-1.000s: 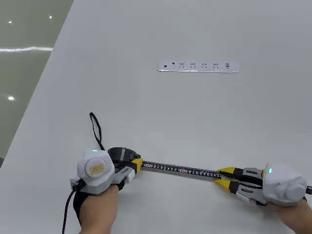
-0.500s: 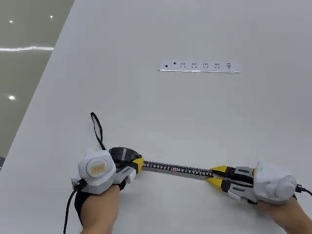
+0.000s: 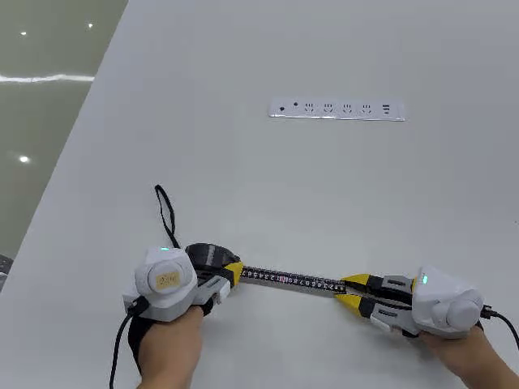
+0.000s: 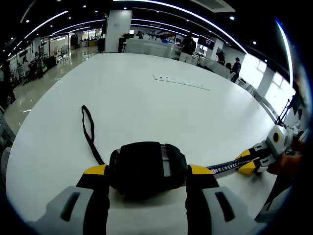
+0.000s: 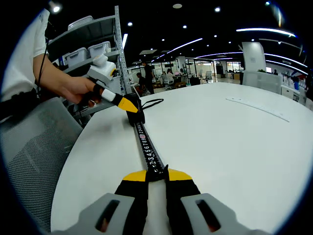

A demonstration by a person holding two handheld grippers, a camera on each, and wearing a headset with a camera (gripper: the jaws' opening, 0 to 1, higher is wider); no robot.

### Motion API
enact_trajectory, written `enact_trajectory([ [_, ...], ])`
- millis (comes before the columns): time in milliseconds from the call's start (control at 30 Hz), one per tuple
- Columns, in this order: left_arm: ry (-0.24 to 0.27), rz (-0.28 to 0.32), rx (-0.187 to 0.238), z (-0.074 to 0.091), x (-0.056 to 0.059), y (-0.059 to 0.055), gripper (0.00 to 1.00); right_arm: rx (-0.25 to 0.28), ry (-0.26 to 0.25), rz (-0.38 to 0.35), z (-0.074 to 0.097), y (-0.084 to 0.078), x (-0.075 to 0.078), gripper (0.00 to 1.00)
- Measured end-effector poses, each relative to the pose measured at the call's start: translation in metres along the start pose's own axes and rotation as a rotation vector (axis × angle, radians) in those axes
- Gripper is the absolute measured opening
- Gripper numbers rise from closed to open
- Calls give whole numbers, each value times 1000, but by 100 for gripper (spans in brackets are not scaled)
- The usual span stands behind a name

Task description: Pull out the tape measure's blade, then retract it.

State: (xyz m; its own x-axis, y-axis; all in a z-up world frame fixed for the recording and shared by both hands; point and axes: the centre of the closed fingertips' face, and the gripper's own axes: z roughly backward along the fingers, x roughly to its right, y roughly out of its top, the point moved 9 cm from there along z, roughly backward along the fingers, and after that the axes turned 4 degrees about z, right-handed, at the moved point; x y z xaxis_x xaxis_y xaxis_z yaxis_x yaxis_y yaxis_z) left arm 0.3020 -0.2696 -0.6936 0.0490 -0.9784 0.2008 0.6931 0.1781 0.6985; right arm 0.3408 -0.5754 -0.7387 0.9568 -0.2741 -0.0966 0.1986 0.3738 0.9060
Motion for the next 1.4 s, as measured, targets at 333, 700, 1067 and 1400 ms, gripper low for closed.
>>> enact_trajectory([
  [333,2,2,2,0,0,0,60,2,9,4,-7,2,-2,12],
  [700,2,3,1,1,0,0,60,6,33,11,-24,9,-4,12],
  [1067,3,7,1,0,0,-1,60,7,48,12,-37,15,-6,12],
  [1400,3,10,0,0,0,-1,60,11,59,10,-50,19,-9,12],
])
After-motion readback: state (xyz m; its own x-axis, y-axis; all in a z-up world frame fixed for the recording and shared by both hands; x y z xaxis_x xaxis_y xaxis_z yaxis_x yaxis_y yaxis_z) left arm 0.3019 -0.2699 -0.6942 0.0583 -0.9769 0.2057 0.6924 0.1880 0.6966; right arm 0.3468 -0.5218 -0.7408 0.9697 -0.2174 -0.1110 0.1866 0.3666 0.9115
